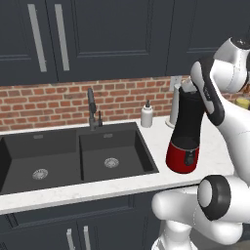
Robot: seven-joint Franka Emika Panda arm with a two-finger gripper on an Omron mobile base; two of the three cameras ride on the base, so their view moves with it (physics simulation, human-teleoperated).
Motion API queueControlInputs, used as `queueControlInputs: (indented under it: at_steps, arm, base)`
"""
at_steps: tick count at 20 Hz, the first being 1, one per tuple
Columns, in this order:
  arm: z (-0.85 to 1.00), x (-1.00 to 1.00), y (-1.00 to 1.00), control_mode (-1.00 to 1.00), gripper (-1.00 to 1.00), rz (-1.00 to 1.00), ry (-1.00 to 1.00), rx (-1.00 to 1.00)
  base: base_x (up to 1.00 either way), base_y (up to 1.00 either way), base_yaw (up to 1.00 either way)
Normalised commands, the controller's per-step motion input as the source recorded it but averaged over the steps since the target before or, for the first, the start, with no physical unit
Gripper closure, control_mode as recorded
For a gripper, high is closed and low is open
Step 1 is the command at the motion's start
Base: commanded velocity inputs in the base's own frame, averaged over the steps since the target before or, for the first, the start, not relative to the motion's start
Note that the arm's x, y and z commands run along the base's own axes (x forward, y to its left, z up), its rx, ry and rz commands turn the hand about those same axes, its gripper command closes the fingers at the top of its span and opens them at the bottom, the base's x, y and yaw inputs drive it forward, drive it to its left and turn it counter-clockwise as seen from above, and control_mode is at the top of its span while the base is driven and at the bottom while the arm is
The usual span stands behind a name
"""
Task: Close the lid blender by securely placing the lid on top.
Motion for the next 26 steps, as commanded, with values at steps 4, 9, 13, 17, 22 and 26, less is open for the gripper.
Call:
queueControlInputs:
  at_steps: [4, 9, 13, 17, 22, 26]
  arm:
    - [0.00, 0.00, 0.00, -1.00, -1.00, -0.01, 0.00, 0.00]
    - [0.00, 0.00, 0.00, -1.00, -1.00, -0.01, 0.00, 0.00]
    - [0.00, 0.00, 0.00, -1.00, -1.00, -0.01, 0.00, 0.00]
    - [0.00, 0.00, 0.02, -1.00, -1.00, -0.01, 0.00, 0.00]
    - [0.00, -0.08, 0.09, -1.00, -1.00, 0.00, 0.00, 0.00]
    - [0.00, -0.32, 0.02, -1.00, -1.00, 0.00, 0.00, 0.00]
  base:
    - [0.00, 0.00, 0.00]
    - [0.00, 0.00, 0.00]
    - [0.00, 0.00, 0.00]
    - [0.00, 0.00, 0.00]
    - [0.00, 0.00, 0.00]
    - [0.00, 0.00, 0.00]
